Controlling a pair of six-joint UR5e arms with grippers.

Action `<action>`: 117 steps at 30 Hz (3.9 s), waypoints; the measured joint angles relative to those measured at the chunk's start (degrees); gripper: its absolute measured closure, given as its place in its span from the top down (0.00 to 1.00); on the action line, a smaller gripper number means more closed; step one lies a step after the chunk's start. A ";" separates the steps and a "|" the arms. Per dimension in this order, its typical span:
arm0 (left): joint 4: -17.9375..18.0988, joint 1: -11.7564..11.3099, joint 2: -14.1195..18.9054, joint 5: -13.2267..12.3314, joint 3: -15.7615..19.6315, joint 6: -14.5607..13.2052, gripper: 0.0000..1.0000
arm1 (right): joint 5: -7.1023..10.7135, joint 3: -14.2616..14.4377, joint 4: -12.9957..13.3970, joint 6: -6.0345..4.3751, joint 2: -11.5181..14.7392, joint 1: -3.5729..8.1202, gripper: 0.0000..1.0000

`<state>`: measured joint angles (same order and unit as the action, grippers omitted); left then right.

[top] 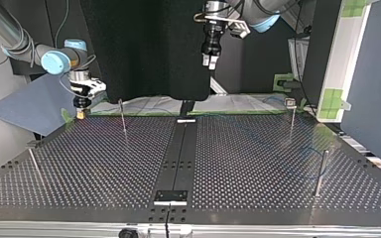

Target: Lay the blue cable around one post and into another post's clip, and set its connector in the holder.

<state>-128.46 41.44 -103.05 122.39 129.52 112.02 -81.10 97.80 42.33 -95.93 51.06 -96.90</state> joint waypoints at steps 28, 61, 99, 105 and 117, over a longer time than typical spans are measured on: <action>0.82 -0.24 -0.04 -0.02 16.61 1.03 1.00 | -2.32 2.23 -0.16 -2.70 12.15 0.24 0.25; 0.55 -1.15 0.00 -1.83 18.33 1.78 1.00 | -0.44 2.11 -0.12 -3.58 17.54 3.48 0.25; -0.11 -1.71 0.00 -2.17 17.97 2.06 1.00 | 0.65 0.54 -4.18 -3.20 17.14 7.46 0.25; -1.02 -1.92 0.00 -3.81 17.36 2.31 1.00 | 1.61 -0.55 -5.23 -3.23 16.79 7.58 0.25; -1.51 -2.16 -0.02 -4.42 17.24 2.72 1.00 | 2.72 -4.36 -7.89 -3.98 15.01 7.62 0.25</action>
<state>-129.97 39.29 -103.06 117.97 146.76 114.74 -78.38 93.44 34.43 -99.91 66.07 -89.28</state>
